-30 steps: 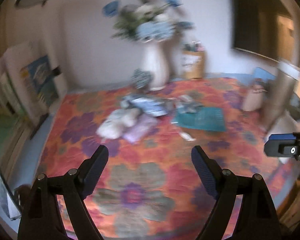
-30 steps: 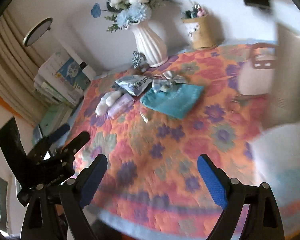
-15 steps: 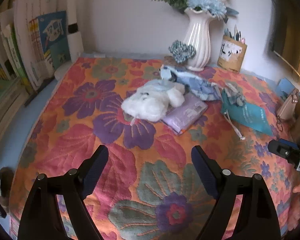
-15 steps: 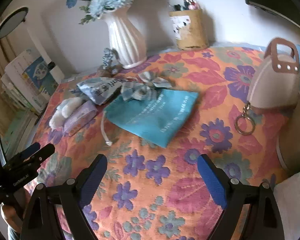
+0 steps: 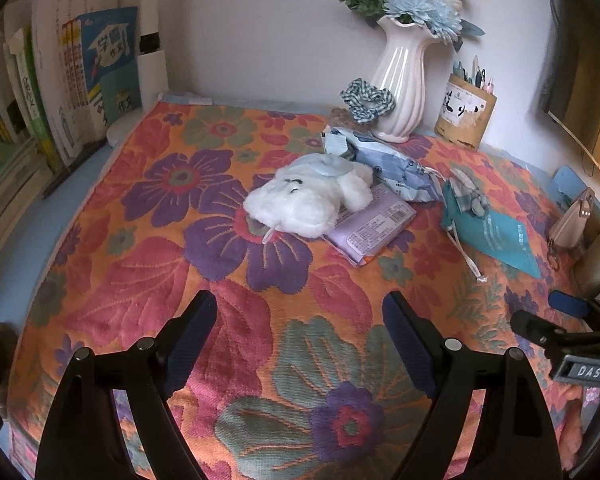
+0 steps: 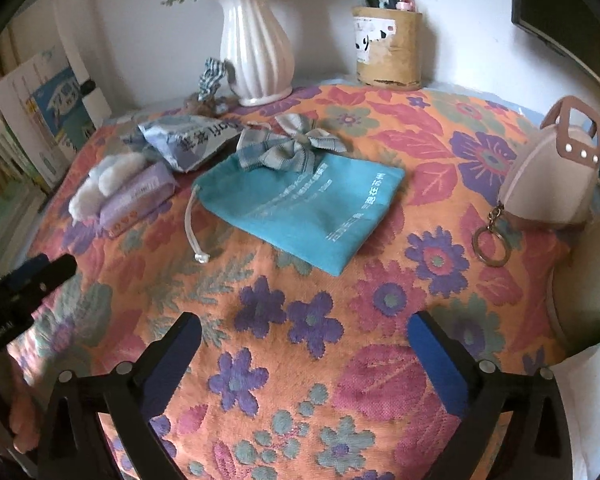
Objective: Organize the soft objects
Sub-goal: 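Move both tools back over the bed, then grasp the white fluffy plush with the left tool while the right tool grasps the plaid bow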
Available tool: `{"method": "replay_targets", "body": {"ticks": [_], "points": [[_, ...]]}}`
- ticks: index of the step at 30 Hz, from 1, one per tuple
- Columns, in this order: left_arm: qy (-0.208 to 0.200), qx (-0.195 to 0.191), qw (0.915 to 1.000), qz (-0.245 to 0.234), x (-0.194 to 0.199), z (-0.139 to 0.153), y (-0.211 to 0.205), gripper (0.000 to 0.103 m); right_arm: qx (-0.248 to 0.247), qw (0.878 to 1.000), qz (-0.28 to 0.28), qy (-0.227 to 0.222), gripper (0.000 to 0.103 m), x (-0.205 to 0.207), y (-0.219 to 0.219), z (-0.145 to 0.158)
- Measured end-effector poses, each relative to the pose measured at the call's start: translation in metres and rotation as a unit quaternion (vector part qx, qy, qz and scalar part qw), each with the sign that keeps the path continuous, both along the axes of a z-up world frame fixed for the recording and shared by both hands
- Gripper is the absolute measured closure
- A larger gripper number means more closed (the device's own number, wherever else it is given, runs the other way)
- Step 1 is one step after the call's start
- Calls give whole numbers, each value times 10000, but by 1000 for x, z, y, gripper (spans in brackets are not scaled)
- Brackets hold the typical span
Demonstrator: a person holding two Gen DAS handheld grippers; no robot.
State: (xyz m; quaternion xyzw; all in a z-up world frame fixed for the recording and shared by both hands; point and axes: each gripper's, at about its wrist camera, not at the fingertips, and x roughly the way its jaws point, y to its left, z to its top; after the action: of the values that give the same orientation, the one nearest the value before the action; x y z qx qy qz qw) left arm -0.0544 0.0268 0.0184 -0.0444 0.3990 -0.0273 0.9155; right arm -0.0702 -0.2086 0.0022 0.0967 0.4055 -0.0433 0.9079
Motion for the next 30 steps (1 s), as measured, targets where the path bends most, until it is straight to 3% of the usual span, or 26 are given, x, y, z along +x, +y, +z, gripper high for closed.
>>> {"method": "replay_targets", "body": {"ticks": [9, 12, 15, 19, 25, 26, 28, 29, 30], "points": [[9, 18, 10000, -31, 0, -1, -1, 19, -85, 10000, -40, 31, 0, 0, 2, 0], [2, 12, 10000, -3, -1, 1, 0, 19, -87, 9993, -346, -126, 0, -6, -5, 5], [37, -9, 9999, -96, 1, 12, 0, 19, 100, 9982, -576, 117, 0, 0, -18, 2], [-82, 182, 9998, 39, 10, 38, 2, 19, -24, 9987, -398, 326, 0, 21, -21, 10], [-19, 28, 9999, -122, 54, 34, 5, 19, 631, 9971, -420, -105, 0, 54, -37, 43], [-68, 77, 9998, -180, 59, 31, 4, 19, 686, 9968, -384, -174, 2, 59, -37, 45], [-154, 61, 9989, -432, 69, 24, 1, 19, 842, 9960, -159, -272, 21, 75, -34, 47], [-206, -135, 9973, -696, 71, 21, 0, 19, 837, 9962, -86, -201, 27, 83, -32, 45], [-220, -237, 9962, -807, 72, 21, 0, 19, 764, 9970, -103, -92, 27, 92, -30, 43]]}}
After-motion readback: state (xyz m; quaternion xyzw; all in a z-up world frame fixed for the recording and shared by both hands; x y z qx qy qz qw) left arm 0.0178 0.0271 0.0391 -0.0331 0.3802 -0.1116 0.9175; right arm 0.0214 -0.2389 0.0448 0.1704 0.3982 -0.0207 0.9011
